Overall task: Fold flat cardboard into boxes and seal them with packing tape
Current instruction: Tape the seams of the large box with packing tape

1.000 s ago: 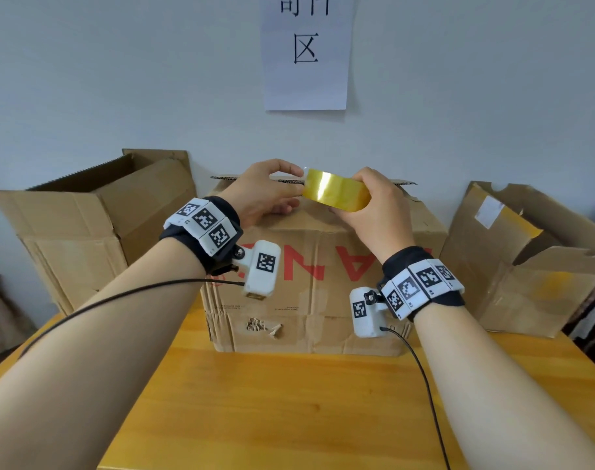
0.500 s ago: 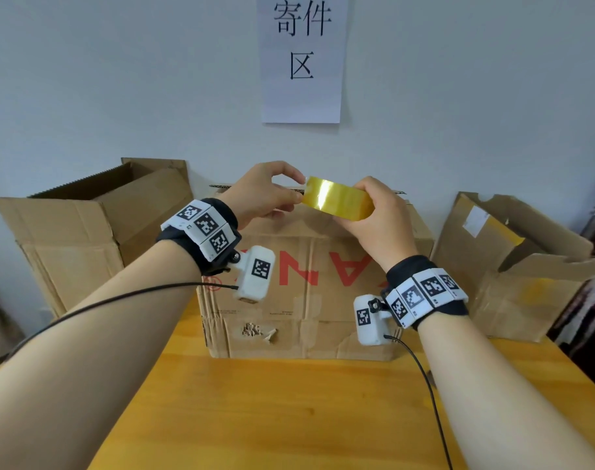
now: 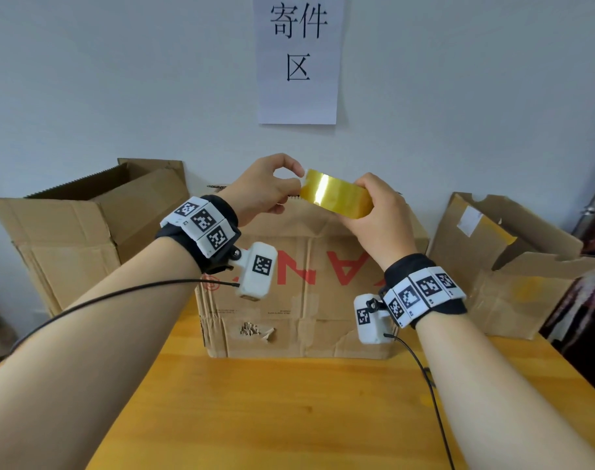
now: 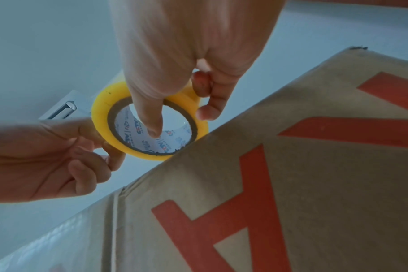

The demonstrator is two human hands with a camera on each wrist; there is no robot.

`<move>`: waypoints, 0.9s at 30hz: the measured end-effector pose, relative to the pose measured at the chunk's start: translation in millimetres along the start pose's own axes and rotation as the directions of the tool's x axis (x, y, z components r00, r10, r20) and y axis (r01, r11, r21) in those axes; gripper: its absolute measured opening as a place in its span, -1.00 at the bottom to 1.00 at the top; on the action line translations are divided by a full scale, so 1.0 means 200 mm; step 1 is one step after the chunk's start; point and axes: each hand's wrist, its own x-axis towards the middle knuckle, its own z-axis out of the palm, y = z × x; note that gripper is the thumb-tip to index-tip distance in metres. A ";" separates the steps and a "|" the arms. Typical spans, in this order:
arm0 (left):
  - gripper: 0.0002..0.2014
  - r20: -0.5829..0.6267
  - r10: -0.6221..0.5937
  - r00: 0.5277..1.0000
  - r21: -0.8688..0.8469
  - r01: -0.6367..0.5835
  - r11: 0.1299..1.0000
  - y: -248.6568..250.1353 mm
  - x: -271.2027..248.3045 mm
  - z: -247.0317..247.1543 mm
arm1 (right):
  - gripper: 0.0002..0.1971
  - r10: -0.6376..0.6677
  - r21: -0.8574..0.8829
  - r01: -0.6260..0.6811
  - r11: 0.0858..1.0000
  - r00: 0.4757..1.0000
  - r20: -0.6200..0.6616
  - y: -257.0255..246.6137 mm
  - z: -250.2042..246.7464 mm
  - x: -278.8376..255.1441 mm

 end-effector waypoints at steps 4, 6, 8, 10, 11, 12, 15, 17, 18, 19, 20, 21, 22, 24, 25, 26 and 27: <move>-0.82 0.047 -0.028 0.999 -0.035 0.030 0.999 0.03 -0.02 -0.02 | -0.73 0.003 -0.017 -0.003 1.000 1.000 -0.005 0.00 0.00 0.00; -0.81 0.075 -0.049 0.996 -0.052 0.053 0.997 0.04 -0.02 -0.03 | -0.70 -0.007 -0.023 0.007 1.000 1.000 0.001 -0.01 0.00 0.00; -0.82 0.097 -0.079 0.992 -0.056 0.084 0.995 0.04 -0.03 -0.04 | -0.71 -0.011 -0.025 0.011 1.000 1.000 0.017 -0.01 0.00 -0.01; -0.85 0.120 -0.100 0.988 -0.041 0.106 0.994 0.05 -0.04 -0.04 | -0.78 -0.012 -0.042 0.014 0.999 0.999 0.036 -0.01 0.00 -0.01; -0.87 0.130 -0.104 0.986 -0.029 0.109 0.994 0.06 -0.04 -0.05 | -0.81 -0.015 -0.054 0.017 0.998 0.999 0.040 -0.01 0.00 -0.02; -0.89 0.137 -0.107 0.985 -0.021 0.111 0.994 0.06 -0.04 -0.05 | -0.83 -0.017 -0.060 0.019 0.998 0.999 0.039 0.00 0.00 -0.02; -0.89 0.135 -0.119 0.984 -0.009 0.121 0.993 0.07 -0.04 -0.07 | -0.84 -0.012 -0.046 0.013 0.999 1.000 0.025 0.00 0.00 -0.03; -0.85 0.129 -0.139 0.982 -0.013 0.142 0.990 0.07 -0.04 -0.07 | -0.84 -0.004 -0.046 0.005 0.999 1.000 0.019 -0.01 0.00 -0.03; -0.84 0.132 -0.156 0.979 -0.025 0.160 0.987 0.07 -0.04 -0.07 | -0.84 -0.003 -0.048 0.004 0.999 1.000 0.020 -0.01 0.00 -0.03; -0.83 0.139 -0.173 0.975 -0.044 0.180 0.983 0.07 -0.04 -0.07 | -0.83 -0.004 -0.050 0.005 0.999 1.000 0.018 -0.01 0.00 -0.03; -0.81 0.147 -0.186 0.971 -0.065 0.198 0.978 0.07 -0.04 -0.08 | -0.82 -0.004 -0.052 0.005 0.999 1.000 0.014 -0.01 0.00 -0.03; -0.79 0.152 -0.193 0.969 -0.078 0.207 0.975 0.07 -0.04 -0.08 | -0.80 -0.004 -0.052 0.005 0.999 1.000 0.008 0.00 0.00 -0.03; -0.77 0.158 -0.190 0.969 -0.071 0.203 0.977 0.06 -0.04 -0.08 | -0.79 -0.004 -0.052 0.004 0.999 1.000 0.001 0.00 0.00 -0.03; -0.78 0.167 -0.165 0.972 -0.017 0.170 0.985 0.05 -0.04 -0.09 | -0.79 -0.007 -0.050 0.007 0.999 1.000 -0.006 0.00 0.00 -0.03; -0.81 0.162 -0.153 0.975 0.008 0.153 0.988 0.04 -0.04 -0.09 | -0.79 -0.006 -0.048 0.006 0.999 1.000 -0.005 0.00 0.00 -0.03; -0.84 0.150 -0.142 0.978 0.022 0.140 0.990 0.03 -0.03 -0.08 | -0.78 -0.004 -0.045 0.004 0.999 1.000 -0.002 0.00 0.00 -0.03; -0.85 0.137 -0.133 0.982 0.025 0.130 0.991 0.02 -0.03 -0.08 | -0.78 -0.004 -0.042 0.004 0.999 1.000 0.000 -0.01 0.00 -0.03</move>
